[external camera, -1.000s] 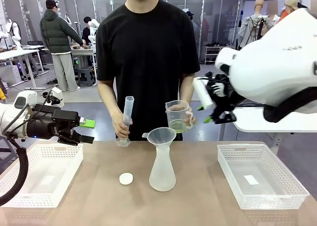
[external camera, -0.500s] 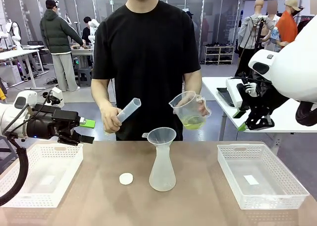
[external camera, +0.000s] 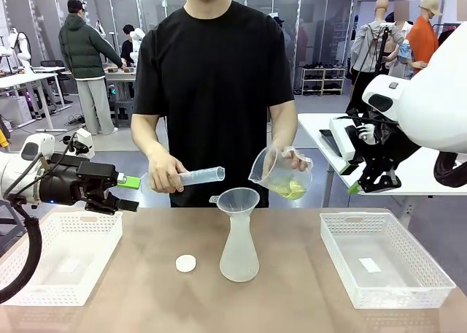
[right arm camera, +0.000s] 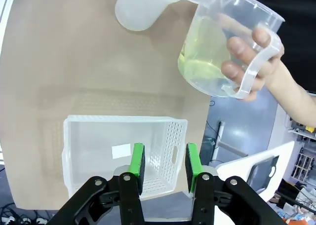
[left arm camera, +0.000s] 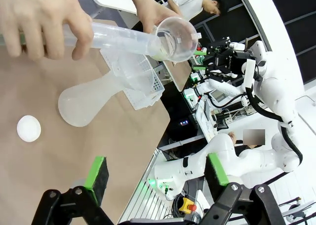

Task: Prepare the solutions needed for the experiment.
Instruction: Once the solution is in the Big flask , pick up the Plastic Funnel and place it back into the right Organizing basket.

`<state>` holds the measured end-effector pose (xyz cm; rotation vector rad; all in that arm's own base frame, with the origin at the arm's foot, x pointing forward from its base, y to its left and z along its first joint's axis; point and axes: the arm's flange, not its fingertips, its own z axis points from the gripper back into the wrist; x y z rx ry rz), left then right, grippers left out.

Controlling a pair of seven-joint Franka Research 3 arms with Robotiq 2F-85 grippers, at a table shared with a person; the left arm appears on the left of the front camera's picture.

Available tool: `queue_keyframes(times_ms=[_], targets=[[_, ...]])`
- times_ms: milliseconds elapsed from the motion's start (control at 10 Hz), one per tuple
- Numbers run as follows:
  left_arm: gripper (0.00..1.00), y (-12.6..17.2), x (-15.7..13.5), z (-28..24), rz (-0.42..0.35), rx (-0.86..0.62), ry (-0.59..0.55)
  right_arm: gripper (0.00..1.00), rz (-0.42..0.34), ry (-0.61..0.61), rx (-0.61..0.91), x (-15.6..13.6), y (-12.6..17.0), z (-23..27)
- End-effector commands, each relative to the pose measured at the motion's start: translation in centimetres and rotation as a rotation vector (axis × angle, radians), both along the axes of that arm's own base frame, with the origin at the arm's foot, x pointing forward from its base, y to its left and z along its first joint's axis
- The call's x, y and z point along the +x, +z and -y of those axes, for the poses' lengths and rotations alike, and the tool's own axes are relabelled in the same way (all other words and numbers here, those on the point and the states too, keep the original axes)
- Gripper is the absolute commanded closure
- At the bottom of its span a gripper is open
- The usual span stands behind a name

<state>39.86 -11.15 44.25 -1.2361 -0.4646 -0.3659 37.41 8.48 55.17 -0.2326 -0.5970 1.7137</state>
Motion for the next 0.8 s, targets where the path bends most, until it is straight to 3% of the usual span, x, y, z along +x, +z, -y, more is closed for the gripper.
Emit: queue_keyframes(times_ms=[0,300,700], targets=[[0.0,0.3,0.1,0.2,-0.008,-0.029,0.006,0.56,-0.041,-0.123,0.089,-1.5,-1.2,0.9],[0.0,0.3,0.1,0.2,-0.008,-0.029,0.006,0.56,-0.171,-0.4,0.375,-4.5,-3.7,3.2],[0.0,0.3,0.1,0.2,-0.008,-0.029,0.006,0.56,-0.469,-0.668,0.904,-4.3,-5.3,4.8]])
